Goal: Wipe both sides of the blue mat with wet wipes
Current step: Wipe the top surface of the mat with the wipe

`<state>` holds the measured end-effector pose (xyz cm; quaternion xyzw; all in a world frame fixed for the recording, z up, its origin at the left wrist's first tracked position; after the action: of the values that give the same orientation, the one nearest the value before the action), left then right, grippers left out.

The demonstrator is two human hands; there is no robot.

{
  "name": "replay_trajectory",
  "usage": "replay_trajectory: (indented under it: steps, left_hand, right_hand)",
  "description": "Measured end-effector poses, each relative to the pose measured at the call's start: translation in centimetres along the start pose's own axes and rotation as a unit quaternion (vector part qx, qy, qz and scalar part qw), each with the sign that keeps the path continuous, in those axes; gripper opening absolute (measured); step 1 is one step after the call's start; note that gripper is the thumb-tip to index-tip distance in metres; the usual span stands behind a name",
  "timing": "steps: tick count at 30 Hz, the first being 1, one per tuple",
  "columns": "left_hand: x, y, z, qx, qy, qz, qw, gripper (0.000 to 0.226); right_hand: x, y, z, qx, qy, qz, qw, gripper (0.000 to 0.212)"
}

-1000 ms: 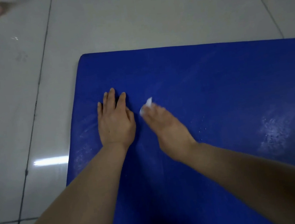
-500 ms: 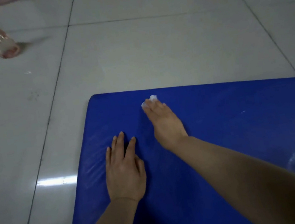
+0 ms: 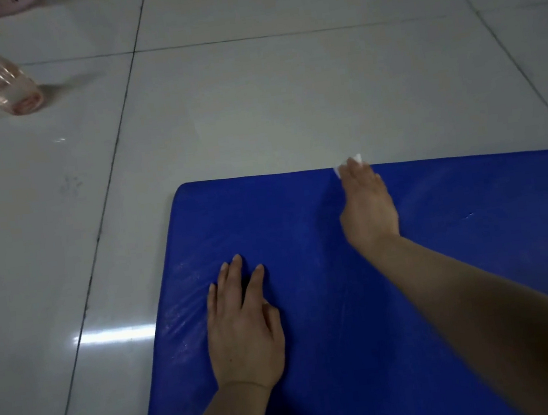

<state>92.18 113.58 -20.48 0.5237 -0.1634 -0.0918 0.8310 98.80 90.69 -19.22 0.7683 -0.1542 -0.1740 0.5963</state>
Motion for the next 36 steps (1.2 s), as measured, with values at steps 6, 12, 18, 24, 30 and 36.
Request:
replay_trajectory:
  steps: [6, 12, 18, 24, 30, 36]
  left_hand:
    - [-0.1, 0.0, 0.0, 0.0, 0.002, 0.003, 1.0, 0.053]
    - [0.0, 0.1, 0.0, 0.003, 0.005, -0.001, 1.0, 0.054]
    - [0.0, -0.1, 0.0, 0.001, -0.001, 0.002, 1.0, 0.053]
    - [0.0, -0.1, 0.0, 0.007, 0.0, 0.002, 1.0, 0.054]
    - [0.0, -0.1, -0.1, 0.004, 0.0, 0.004, 1.0, 0.054]
    - [0.0, -0.2, -0.2, 0.008, -0.002, -0.003, 1.0, 0.055]
  right_hand:
    - [-1.1, -1.2, -4.6, 0.024, 0.066, -0.017, 0.997, 0.072]
    - [-1.0, -1.9, -6.8, 0.005, 0.152, -0.042, 0.987, 0.073]
    - [0.1, 0.2, 0.7, -0.024, 0.003, -0.012, 1.0, 0.069]
    - [-2.3, -2.7, -8.5, 0.002, 0.157, -0.042, 0.987, 0.067]
    - [-1.5, -1.1, -3.7, -0.008, 0.12, -0.024, 0.993, 0.07]
    - [-2.0, 0.1, -1.5, 0.027, 0.032, -0.01, 0.999, 0.071]
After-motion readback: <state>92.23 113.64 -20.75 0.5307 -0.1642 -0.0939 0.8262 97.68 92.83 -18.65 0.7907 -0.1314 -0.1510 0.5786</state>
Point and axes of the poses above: each hand's wrist, its own x-axis towards the middle knuckle, its own y-axis out of the back of the hand, z = x × y, the point moved 9 cm from there along x, towards the middle knuckle, and after that the axes turned 7 degrees about -y, right-handed, at the moved point
